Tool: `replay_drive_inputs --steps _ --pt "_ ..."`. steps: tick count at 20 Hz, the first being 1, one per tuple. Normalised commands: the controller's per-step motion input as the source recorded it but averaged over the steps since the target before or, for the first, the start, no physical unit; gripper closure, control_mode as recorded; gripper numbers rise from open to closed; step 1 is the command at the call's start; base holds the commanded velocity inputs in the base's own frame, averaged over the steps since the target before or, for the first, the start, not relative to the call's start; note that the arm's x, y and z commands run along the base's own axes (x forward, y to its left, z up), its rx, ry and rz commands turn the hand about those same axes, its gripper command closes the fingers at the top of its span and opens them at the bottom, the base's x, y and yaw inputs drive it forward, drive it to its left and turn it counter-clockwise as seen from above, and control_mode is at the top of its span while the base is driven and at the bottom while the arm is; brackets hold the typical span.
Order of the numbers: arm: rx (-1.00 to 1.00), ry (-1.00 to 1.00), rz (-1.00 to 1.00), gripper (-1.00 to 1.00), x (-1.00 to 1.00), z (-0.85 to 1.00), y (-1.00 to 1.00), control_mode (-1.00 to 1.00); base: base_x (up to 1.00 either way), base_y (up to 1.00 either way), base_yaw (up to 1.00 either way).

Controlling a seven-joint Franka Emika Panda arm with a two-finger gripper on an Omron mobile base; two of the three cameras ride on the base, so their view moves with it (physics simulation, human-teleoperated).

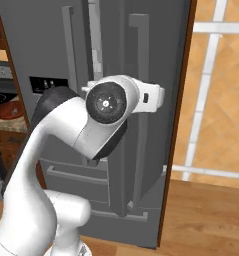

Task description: Grab a lemon wedge from the fridge and one ice cube from the ice bowl, and put them in the glass of lemonade.

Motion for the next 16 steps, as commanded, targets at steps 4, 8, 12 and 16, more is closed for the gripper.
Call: replay_drive_inputs --steps 4,8,12,16 --pt "-0.23 0.00 0.09 1.00 -0.73 0.43 0.88 -1.00 0.00 0.00 0.00" --pt "-0.42 0.01 0.09 1.00 -0.14 -0.14 1.00 -1.00 0.00 0.00 0.00" --pt "-0.43 0.13 0.11 1.00 0.22 -0.27 1.00 -1.00 0.00 0.00 0.00" --pt "-0.47 0.01 0.11 1.00 0.42 -0.07 0.87 -1.00 0.00 0.00 0.00"
